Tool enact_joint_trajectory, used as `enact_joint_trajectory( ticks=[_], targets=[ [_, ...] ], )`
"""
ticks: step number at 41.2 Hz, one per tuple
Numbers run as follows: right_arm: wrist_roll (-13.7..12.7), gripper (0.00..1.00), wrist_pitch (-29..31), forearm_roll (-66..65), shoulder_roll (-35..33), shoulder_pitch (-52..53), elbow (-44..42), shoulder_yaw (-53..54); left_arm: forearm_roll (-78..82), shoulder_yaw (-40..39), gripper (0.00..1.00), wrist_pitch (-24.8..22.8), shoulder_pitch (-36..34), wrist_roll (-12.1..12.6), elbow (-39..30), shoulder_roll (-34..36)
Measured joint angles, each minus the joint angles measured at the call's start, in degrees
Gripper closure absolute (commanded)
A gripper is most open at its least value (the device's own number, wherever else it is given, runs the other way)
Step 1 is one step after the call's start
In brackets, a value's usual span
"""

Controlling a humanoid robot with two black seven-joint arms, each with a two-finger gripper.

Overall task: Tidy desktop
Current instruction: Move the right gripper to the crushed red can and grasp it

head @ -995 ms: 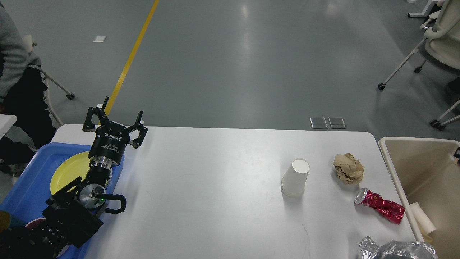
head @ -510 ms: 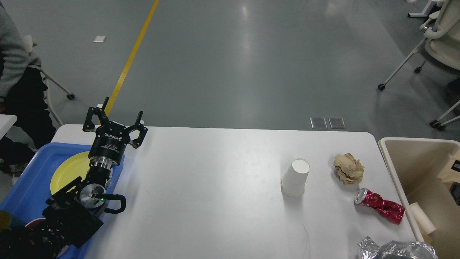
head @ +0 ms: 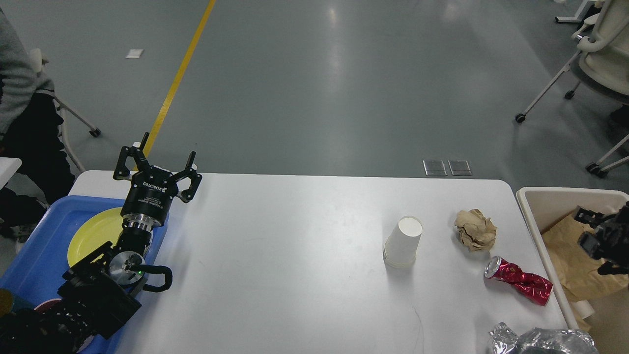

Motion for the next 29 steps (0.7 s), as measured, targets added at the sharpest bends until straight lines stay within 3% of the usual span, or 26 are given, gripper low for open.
enact_joint_trajectory(
  ticks=[9,12,22,29],
  targets=[
    [0.13,0.00,8.47,-3.01,-1.87,24.67,24.68,-0.18,0.00,0.00,0.01,-0.03,-0.05,0.00,0.00,0.00],
    [0.26,0.00,9.94,-3.95,-0.67,34.53,39.15,-0.16,0.00,0.00,0.01,-0.06,-0.06,0.00,0.00,0.00],
    [0.50,0.00,11.43,-4.22,6.34,48.67,62.84,3.79,-0.01,0.00,0.01,-0.09,-0.05,0.00,-0.01,0.00],
    [0.55,0.00,10.98,-4.09,6.66,47.50,65.10,6.42,-0.01,0.00,0.01,-0.09,-0.01,0.00,-0.01,0.00]
  ],
)
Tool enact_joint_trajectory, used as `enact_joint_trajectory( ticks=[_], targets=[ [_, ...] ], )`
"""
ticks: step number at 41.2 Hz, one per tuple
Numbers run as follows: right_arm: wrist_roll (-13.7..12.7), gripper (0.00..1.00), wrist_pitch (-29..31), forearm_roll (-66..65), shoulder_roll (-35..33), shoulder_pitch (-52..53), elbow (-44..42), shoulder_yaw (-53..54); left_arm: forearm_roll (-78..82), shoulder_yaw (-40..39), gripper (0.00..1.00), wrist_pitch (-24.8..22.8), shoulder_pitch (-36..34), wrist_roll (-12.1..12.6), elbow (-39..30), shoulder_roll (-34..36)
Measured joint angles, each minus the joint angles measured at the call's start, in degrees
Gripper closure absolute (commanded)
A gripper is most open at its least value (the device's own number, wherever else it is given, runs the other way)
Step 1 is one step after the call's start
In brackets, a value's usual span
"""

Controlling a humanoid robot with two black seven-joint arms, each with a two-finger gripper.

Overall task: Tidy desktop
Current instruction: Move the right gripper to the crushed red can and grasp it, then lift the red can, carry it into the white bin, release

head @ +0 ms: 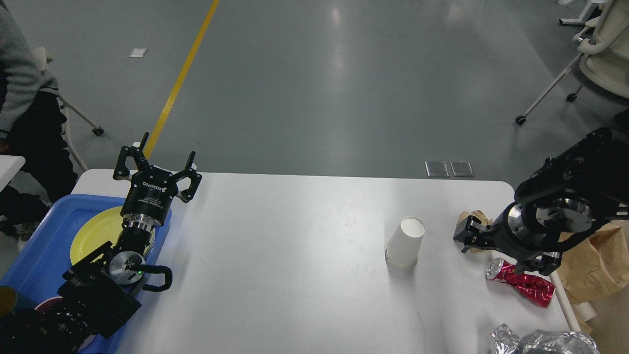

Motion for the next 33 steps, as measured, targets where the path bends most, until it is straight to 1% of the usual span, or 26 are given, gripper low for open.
enact_joint_trajectory(
  ticks=[5,13,14,17,21,27,33],
  targets=[
    [-0.01,0.00,-0.95,0.53,-1.03,-3.87,-3.37,0.08,0.00,0.00,0.01,0.00,0.01,0.00,0.00,0.00],
    [-0.50,0.00,-1.84,3.14,-7.88,-11.88,-9.99,1.11,-0.01,0.00,0.01,0.00,0.01,0.00,0.00,0.00],
    [-0.56,0.00,-1.94,5.75,-9.84,-14.31,-11.96,2.30,-0.02,0.00,0.01,0.00,0.01,0.00,0.00,0.00],
    [-0.65,0.00,-2.65,10.81,-12.02,-18.58,-15.18,5.30,-0.01,0.00,0.01,0.01,0.02,0.00,0.00,0.00],
    [-1.01,0.00,-5.70,18.60,-14.38,-24.53,-19.18,11.47,-0.01,0.00,0.01,0.02,0.02,0.00,0.00,0.00],
    [-3.33,0.00,-10.49,27.89,-17.95,-30.01,-22.62,21.02,-0.01,0.00,0.01,0.02,0.02,0.00,0.01,0.00],
    [-4.52,0.00,-14.46,31.86,-18.60,-35.08,-25.91,28.78,-0.01,0.00,0.01,0.05,0.02,0.00,0.01,0.00]
  ],
)
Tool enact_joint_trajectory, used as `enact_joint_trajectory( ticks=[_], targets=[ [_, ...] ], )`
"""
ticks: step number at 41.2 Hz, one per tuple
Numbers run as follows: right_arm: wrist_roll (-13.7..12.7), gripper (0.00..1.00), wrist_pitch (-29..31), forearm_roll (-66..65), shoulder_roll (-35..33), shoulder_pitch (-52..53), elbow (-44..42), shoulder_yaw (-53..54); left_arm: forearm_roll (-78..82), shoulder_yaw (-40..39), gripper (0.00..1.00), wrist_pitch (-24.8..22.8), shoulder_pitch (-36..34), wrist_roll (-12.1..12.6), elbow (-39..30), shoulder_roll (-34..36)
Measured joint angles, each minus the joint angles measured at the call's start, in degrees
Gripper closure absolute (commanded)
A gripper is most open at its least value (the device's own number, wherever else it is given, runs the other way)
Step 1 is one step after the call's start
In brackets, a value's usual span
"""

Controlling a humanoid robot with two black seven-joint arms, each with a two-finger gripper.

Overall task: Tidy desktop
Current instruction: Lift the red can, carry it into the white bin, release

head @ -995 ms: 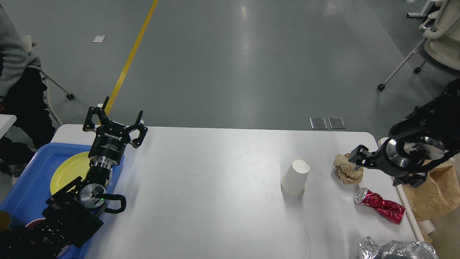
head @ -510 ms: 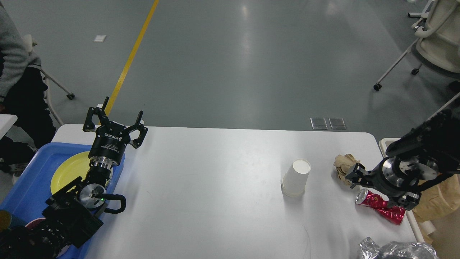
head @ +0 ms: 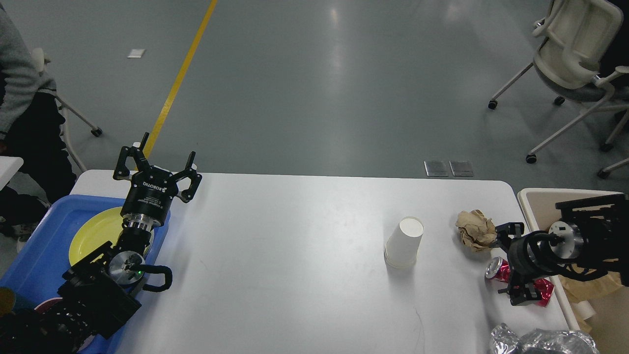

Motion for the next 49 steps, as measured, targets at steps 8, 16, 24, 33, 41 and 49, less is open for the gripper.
enact_joint_trajectory(
  ticks=[8,16,24,33,41,49],
  targets=[
    [-2.34,0.00,-5.82,0.91,1.01,-6.17,-5.64,3.36,0.00,0.00,0.01,0.01,0.00,0.00,0.00,0.00],
    [-2.86,0.00,-7.09,1.26,1.59,-10.93,-11.86,7.52,0.00,0.00,0.01,0.01,0.00,0.00,0.00,0.00],
    [-3.01,0.03,-8.43,1.48,2.62,-15.35,-17.74,13.23,0.00,0.00,0.01,0.01,0.00,0.00,0.00,0.00],
    [-2.98,0.79,-8.64,1.06,5.97,-19.37,-22.20,19.58,0.00,0.00,0.01,0.01,0.00,0.00,0.00,0.00],
    [-2.84,1.00,-8.86,-0.77,8.07,-20.28,-23.90,20.20,0.03,0.00,0.01,0.01,0.00,0.00,0.00,0.00],
    [-2.76,1.00,-10.35,-2.30,8.27,-19.72,-24.30,20.26,0.03,0.00,0.01,0.01,-0.01,0.00,0.00,0.00]
  ],
)
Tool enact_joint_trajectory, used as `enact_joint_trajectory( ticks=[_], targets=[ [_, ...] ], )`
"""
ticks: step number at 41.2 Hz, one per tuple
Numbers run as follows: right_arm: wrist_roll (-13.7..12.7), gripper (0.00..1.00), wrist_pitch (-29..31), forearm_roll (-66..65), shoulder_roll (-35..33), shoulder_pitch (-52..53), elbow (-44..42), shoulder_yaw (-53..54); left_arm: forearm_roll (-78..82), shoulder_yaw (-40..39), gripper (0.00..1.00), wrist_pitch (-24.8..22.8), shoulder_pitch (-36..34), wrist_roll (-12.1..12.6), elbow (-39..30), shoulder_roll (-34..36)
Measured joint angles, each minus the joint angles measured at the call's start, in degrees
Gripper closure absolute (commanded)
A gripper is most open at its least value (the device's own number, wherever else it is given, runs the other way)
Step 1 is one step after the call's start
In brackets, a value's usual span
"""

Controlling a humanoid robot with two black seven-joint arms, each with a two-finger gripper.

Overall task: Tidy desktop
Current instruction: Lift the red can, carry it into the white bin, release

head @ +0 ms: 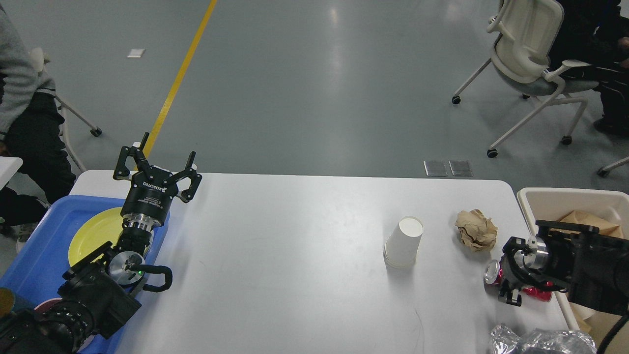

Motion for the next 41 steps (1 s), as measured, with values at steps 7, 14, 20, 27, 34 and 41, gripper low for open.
enact_joint_trajectory(
  ticks=[7,14,20,27,34,41],
  targets=[
    [0.00,1.00,-1.17,-1.97,0.15,0.70,0.79,0.00,0.00,0.00,0.01,0.00,0.00,0.00,0.00,0.00],
    [-0.13,1.00,-0.74,-4.86,-0.43,1.45,1.35,-0.21,-0.01,0.00,0.01,-0.02,-0.01,0.00,0.00,0.00],
    [-1.67,1.00,1.32,-11.93,-7.09,7.95,9.54,-0.59,-0.03,0.00,0.01,-0.03,-0.05,0.00,0.00,0.00],
    [-3.94,1.00,10.45,-20.95,-16.52,24.48,23.49,-8.96,-0.03,0.00,0.01,-0.03,-0.05,0.00,-0.01,0.00],
    [-3.54,1.00,21.97,-30.24,-14.54,51.18,40.94,-26.56,-0.03,0.03,0.01,-0.02,0.01,0.00,-0.03,-0.01],
    [-1.25,1.00,27.03,-32.01,-1.27,69.96,53.84,-33.23,-0.03,0.03,0.01,-0.02,0.02,0.00,-0.01,0.01]
  ],
)
